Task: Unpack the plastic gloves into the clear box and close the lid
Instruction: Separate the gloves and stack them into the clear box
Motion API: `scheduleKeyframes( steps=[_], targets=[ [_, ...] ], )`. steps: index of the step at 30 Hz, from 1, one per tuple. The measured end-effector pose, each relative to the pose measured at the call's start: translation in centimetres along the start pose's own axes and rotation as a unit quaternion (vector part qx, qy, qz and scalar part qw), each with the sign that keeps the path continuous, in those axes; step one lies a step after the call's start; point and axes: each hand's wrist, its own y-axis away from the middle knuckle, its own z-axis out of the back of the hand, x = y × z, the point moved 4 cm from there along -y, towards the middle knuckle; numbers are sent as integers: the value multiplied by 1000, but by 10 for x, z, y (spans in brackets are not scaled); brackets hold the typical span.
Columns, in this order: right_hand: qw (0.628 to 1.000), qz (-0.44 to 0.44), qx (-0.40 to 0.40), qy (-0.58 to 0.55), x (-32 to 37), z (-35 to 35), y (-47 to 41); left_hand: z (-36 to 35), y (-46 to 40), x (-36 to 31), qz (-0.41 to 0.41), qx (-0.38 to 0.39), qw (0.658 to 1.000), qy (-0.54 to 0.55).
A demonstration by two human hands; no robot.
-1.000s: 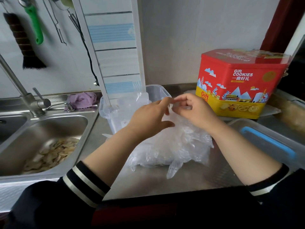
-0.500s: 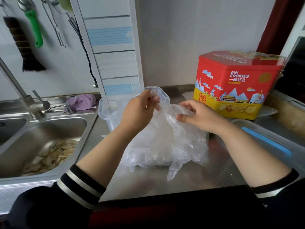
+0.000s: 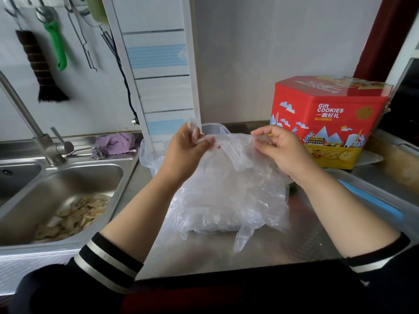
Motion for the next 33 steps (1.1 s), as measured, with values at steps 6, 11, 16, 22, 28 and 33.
scheduleKeyframes(
  steps=[6,11,16,22,28,33],
  targets=[
    [996,14,5,91,-2,3,-2,23,-7,-2,20,-90,995,30],
    [965,29,39,259,-14,5,-12,44,-15,5,59,-136,982,115],
    [915,339,-144,163,35,0,13,36,-16,-3,47,-137,986,78],
    [819,475,-25,320,60,-38,20,30,-15,-1,81,-106,984,120],
    [773,540,-67,326,55,-55,35,36,-8,-1,167,-131,944,255],
    [889,380,-124,225,61,-61,11,33,-7,1,200,-58,971,118]
  ],
)
